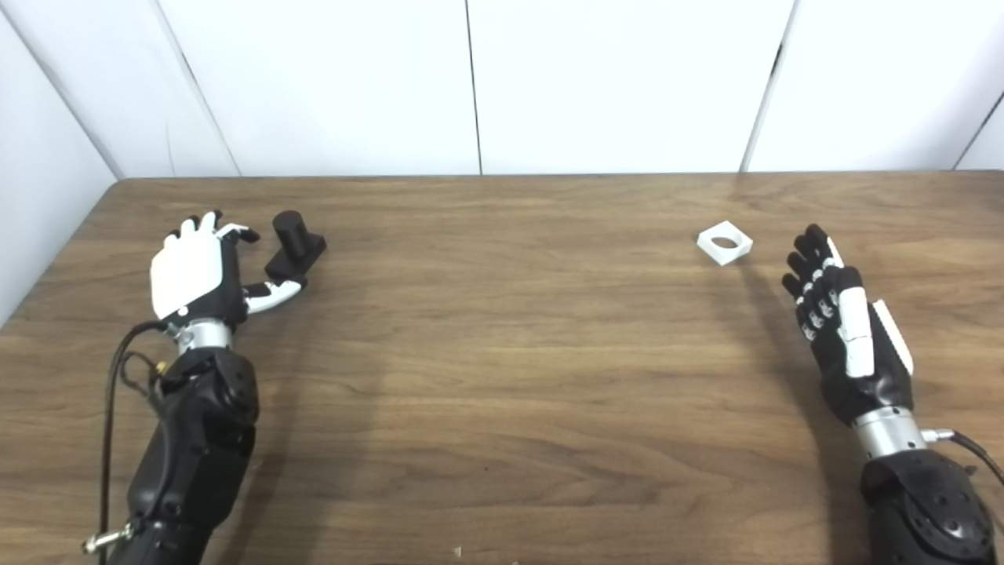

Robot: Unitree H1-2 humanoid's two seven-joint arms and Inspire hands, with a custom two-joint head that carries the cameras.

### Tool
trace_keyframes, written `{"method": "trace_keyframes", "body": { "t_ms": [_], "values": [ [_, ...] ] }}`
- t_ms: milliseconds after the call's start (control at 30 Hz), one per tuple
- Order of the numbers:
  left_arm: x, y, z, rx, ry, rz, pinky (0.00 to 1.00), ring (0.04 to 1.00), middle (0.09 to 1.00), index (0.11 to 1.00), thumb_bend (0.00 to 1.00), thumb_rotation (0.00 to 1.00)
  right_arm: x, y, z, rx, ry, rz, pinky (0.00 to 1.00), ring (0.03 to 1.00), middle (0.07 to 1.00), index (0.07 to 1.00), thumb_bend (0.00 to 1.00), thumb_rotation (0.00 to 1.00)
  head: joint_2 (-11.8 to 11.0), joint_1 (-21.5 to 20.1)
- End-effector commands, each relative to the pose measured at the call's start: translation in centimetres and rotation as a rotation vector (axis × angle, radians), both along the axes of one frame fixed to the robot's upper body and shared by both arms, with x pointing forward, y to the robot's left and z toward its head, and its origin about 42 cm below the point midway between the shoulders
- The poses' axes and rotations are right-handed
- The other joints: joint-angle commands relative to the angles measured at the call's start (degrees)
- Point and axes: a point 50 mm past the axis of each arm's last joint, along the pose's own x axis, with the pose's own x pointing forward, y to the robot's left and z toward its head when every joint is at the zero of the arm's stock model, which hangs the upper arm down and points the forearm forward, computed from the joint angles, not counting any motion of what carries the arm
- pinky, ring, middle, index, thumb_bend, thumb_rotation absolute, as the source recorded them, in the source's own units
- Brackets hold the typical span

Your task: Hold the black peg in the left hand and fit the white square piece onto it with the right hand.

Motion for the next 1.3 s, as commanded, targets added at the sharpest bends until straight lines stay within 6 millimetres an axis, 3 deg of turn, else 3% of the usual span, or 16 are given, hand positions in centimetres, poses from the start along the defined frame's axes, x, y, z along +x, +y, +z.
{"method": "trace_keyframes", "body": {
  "t_ms": [0,533,1267],
  "values": [
    [1.5,0.4,2.4,0.054,-0.066,-0.001,1.0,1.0,0.985,0.726,0.75,0.4,-3.9,1.1,-6.6,0.076,0.188,-0.03,1.0,1.0,1.0,1.0,0.62,1.0,0.0,0.0],
    [3.9,0.4,1.8,0.096,0.016,-0.016,1.0,1.0,0.978,0.729,0.76,0.47,-4.5,1.0,-7.5,0.093,0.201,-0.046,1.0,1.0,1.0,1.0,0.6,1.0,-0.7,-0.6],
    [6.8,0.5,0.7,0.155,0.09,-0.016,1.0,1.0,0.951,0.744,0.76,0.45,-5.5,1.0,-8.2,0.084,0.215,-0.065,1.0,1.0,1.0,1.0,0.59,1.0,-1.6,-1.5]
  ]
}}
